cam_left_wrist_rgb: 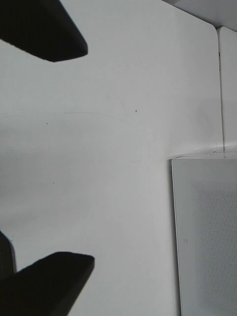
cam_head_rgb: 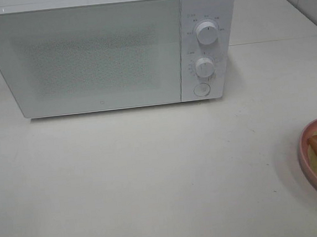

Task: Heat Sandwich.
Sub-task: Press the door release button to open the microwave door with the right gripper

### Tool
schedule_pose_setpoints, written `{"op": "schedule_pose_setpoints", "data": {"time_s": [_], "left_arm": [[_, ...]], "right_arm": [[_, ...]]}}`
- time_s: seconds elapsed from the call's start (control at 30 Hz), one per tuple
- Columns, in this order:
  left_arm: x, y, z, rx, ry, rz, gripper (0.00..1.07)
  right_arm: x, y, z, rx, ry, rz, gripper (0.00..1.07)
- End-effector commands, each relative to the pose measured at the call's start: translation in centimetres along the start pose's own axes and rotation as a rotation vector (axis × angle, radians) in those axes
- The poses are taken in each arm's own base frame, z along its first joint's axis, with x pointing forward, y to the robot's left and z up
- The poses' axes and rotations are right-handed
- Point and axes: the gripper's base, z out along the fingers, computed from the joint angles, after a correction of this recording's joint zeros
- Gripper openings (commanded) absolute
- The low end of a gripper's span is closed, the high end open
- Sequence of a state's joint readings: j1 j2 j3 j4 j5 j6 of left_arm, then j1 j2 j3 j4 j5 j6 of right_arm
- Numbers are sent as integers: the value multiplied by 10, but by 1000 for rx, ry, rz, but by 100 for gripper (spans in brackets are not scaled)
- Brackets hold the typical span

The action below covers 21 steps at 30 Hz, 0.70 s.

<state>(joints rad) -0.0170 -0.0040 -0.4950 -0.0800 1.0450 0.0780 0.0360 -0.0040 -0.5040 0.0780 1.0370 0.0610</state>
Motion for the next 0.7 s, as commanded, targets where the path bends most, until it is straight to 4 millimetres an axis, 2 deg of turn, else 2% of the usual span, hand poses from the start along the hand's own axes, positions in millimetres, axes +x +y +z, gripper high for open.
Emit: {"op": "schedule_pose_setpoints", "data": {"time_s": [0.03, 0.4, 0.7], "left_arm": [[1, -1, -2, 7, -27, -9, 98], [1, -1, -2, 7, -27, -9, 98], [1, -1, -2, 7, -27, -9, 98]], "right_arm": [[3, 0, -2, -5, -26, -9, 75], [3, 0, -2, -5, -26, -9, 75], [-1, 0, -6, -7, -48, -11, 84]]}}
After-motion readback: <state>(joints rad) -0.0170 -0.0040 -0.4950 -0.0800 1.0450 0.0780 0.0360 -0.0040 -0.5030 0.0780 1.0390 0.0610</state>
